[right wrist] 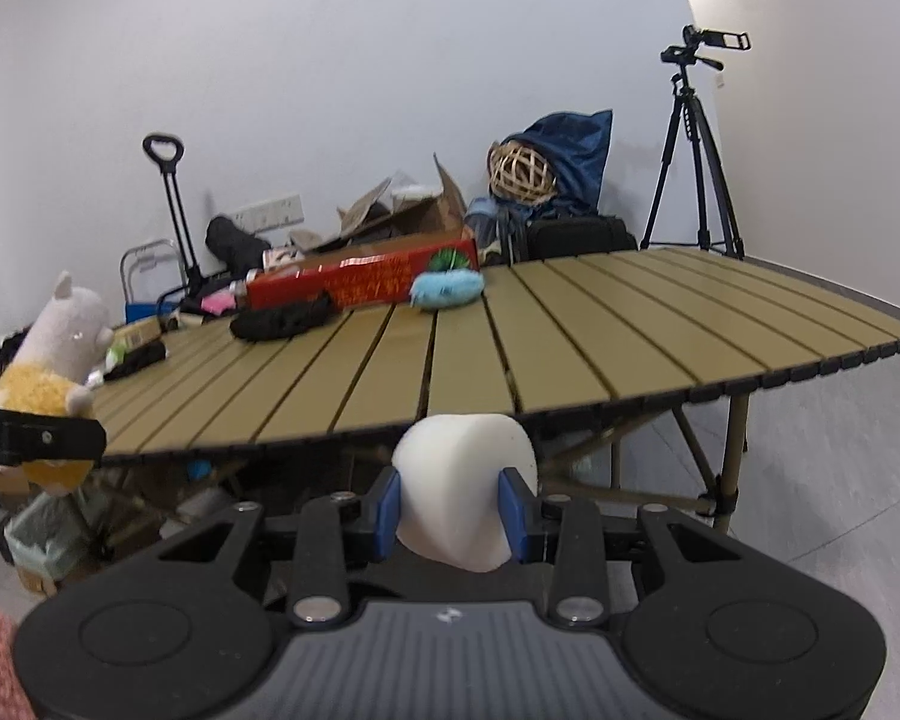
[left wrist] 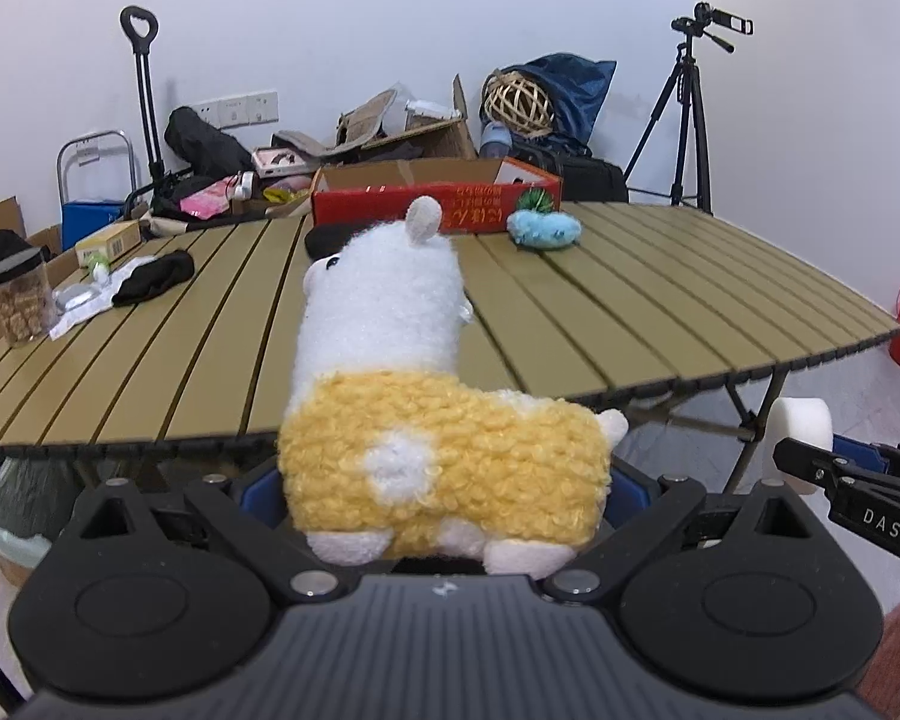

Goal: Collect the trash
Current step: 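Carry the alpaca and foam cylinder with both grippers down over the black bin, then open the right gripper to drop the foam cylinder into the bin, then move the left gripper with the alpaca over the bin opening, then open the left gripper to drop the plush alpaca into the bin, then raise both tools from the bin up toward the tabletop items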

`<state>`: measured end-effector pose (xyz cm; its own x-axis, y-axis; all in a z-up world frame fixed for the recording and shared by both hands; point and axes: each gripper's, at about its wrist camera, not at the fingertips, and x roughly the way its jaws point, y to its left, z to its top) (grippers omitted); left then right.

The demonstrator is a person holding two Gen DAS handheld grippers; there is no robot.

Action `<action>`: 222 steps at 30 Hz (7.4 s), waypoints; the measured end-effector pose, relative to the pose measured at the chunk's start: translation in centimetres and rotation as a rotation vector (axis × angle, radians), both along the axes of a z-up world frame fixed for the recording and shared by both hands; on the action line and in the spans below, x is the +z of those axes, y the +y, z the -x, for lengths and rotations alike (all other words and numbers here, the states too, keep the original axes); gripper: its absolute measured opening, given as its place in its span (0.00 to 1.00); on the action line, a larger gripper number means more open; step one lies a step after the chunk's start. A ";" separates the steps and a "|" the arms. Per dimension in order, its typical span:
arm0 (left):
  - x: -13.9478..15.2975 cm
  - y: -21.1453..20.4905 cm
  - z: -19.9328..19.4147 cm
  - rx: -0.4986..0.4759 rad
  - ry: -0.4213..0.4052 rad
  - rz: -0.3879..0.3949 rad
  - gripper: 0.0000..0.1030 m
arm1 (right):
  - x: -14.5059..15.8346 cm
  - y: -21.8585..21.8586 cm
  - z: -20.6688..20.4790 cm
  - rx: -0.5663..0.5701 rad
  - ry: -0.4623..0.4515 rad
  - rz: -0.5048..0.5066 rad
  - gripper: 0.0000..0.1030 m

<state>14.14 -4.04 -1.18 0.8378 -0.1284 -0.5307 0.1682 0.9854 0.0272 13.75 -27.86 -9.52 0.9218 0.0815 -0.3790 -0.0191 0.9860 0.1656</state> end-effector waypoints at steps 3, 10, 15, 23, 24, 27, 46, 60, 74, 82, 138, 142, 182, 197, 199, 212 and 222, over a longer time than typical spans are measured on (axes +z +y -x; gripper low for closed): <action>-1.1 1.0 0.4 0.005 0.028 0.002 0.96 | -0.7 0.6 0.3 0.013 0.031 0.015 0.33; -4.1 2.8 1.1 0.016 0.105 -0.013 0.96 | -2.7 2.0 0.8 0.040 0.114 0.049 0.33; -6.5 3.9 0.8 0.034 0.179 -0.017 0.96 | -3.8 3.0 0.5 0.059 0.165 0.076 0.33; -9.5 5.1 -0.5 0.071 0.279 -0.023 0.96 | -6.1 4.4 -0.7 0.084 0.275 0.114 0.33; -9.8 5.3 -0.7 0.073 0.288 -0.026 0.96 | -6.4 4.5 -0.7 0.086 0.286 0.118 0.33; -10.9 5.7 -1.4 0.086 0.324 -0.033 0.95 | -7.1 4.9 -1.1 0.089 0.317 0.130 0.33; -15.1 8.3 -5.6 0.203 0.426 -0.075 0.95 | -10.4 8.2 -6.3 0.173 0.421 0.154 0.33; -15.4 9.0 -5.8 0.240 0.427 -0.079 0.95 | -11.2 12.3 -11.0 0.258 0.446 0.135 0.33; -15.5 8.9 -5.8 0.235 0.431 -0.076 0.95 | -13.5 12.3 -13.6 0.201 0.521 0.122 0.99; -15.7 8.9 -6.0 0.231 0.435 -0.083 0.95 | -14.0 11.6 -13.5 0.166 0.540 0.131 1.00; -17.4 -4.3 -9.3 -0.002 0.465 -0.116 1.00 | -8.8 0.2 -10.4 -0.122 0.426 0.041 1.00; -17.5 -4.2 -9.4 0.009 0.481 -0.116 1.00 | -8.8 0.0 -10.4 -0.126 0.426 0.024 1.00; -5.0 -1.0 -5.8 0.002 0.098 0.043 1.00 | 1.8 0.5 -5.6 -0.044 0.137 -0.009 1.00; 0.3 0.4 -10.7 0.057 -0.043 0.060 1.00 | 5.0 0.4 -10.1 -0.052 0.025 -0.028 1.00; 0.8 0.3 -11.7 0.060 -0.054 0.059 1.00 | 5.2 0.3 -11.0 -0.056 0.015 -0.032 1.00; 2.3 1.1 -24.2 0.111 -0.018 0.060 1.00 | 6.3 -0.7 -17.9 -0.077 -0.047 -0.028 1.00; -0.2 1.4 -36.3 0.168 0.094 0.016 1.00 | 7.0 -1.6 -24.0 -0.119 -0.065 0.004 1.00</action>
